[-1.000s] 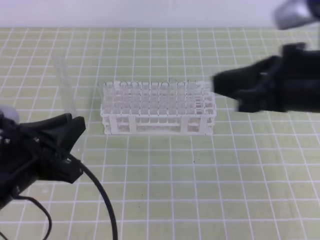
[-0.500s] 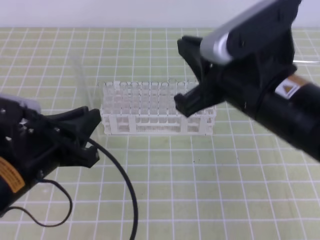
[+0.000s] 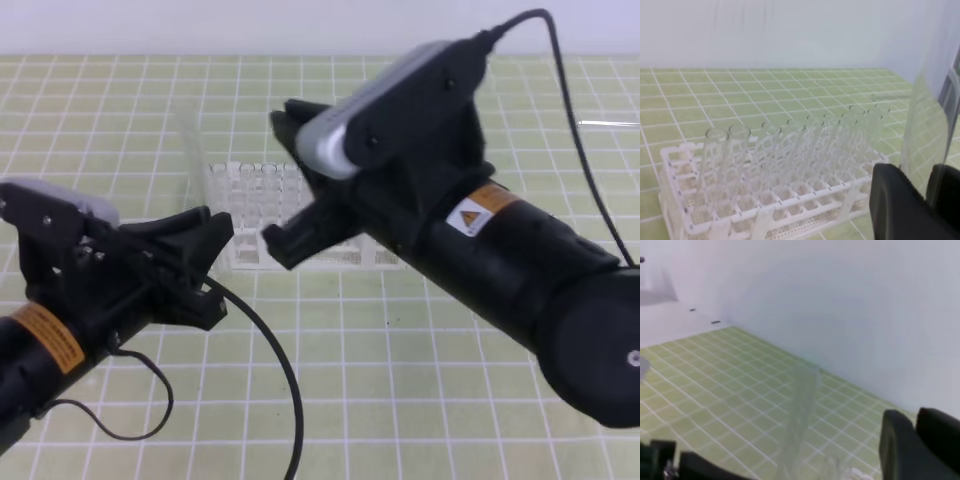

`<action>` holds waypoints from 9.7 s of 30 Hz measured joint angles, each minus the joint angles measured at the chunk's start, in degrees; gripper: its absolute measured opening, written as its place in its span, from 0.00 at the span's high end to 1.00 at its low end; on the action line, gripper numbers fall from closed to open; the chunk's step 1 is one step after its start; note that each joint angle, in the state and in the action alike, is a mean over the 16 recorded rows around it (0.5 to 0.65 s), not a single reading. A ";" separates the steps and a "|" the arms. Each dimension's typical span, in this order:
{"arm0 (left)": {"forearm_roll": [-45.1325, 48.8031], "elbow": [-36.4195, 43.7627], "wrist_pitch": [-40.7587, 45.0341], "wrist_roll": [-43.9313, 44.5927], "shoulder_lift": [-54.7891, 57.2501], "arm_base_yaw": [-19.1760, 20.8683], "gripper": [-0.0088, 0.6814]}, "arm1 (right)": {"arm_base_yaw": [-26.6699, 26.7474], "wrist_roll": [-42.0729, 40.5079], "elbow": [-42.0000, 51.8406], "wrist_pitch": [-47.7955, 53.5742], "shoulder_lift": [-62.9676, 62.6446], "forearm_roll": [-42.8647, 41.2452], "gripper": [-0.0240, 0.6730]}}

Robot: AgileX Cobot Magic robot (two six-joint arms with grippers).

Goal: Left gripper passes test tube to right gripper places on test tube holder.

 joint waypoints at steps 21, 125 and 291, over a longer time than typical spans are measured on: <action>0.02 0.00 -2.71 5.49 0.94 0.01 0.97 | 1.35 19.59 -2.29 -3.11 4.44 -14.69 0.32; 1.23 0.00 7.45 6.05 -12.91 -0.01 0.67 | -1.73 15.86 -8.16 -2.49 8.20 -11.04 0.82; -4.23 26.08 34.78 4.92 -66.15 -0.17 0.99 | -28.55 54.82 -2.39 -24.59 28.27 -50.00 0.83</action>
